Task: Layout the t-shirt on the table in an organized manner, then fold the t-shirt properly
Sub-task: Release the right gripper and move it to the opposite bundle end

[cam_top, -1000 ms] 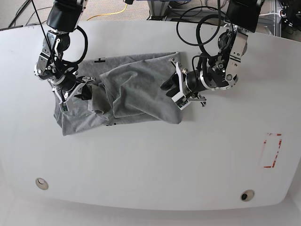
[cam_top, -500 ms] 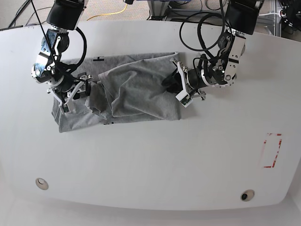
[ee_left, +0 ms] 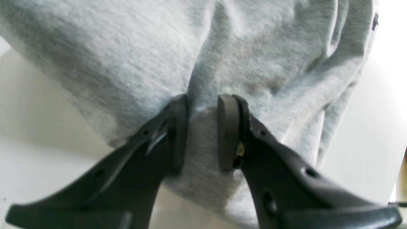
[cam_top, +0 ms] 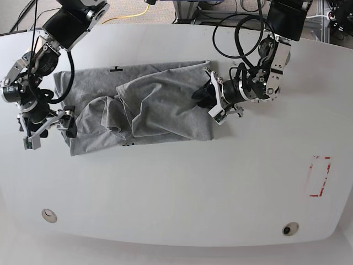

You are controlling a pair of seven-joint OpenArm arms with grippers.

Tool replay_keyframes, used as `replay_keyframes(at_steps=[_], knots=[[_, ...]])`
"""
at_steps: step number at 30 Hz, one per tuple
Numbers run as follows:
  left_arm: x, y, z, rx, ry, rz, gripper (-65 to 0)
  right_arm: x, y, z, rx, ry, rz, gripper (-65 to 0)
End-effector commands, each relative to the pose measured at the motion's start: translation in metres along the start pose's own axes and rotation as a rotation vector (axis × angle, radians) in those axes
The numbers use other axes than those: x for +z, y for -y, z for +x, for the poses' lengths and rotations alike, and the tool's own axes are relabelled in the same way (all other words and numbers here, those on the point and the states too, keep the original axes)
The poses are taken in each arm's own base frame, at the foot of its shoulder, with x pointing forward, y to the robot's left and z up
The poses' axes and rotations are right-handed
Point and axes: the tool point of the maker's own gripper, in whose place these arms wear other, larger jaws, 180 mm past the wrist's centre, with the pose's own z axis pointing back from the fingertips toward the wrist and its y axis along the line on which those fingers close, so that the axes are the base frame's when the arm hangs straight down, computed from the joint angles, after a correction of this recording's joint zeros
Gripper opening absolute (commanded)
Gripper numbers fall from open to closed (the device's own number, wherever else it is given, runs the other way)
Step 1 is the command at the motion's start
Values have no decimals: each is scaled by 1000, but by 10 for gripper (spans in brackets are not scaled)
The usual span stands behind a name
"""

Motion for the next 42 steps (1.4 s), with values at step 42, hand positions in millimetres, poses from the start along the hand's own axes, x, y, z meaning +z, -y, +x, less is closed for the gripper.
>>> replay_keyframes(at_steps=[42], knots=[[11, -13, -4, -54, -53, 44, -510, -63, -7, -97, -477, -171, 306, 0]])
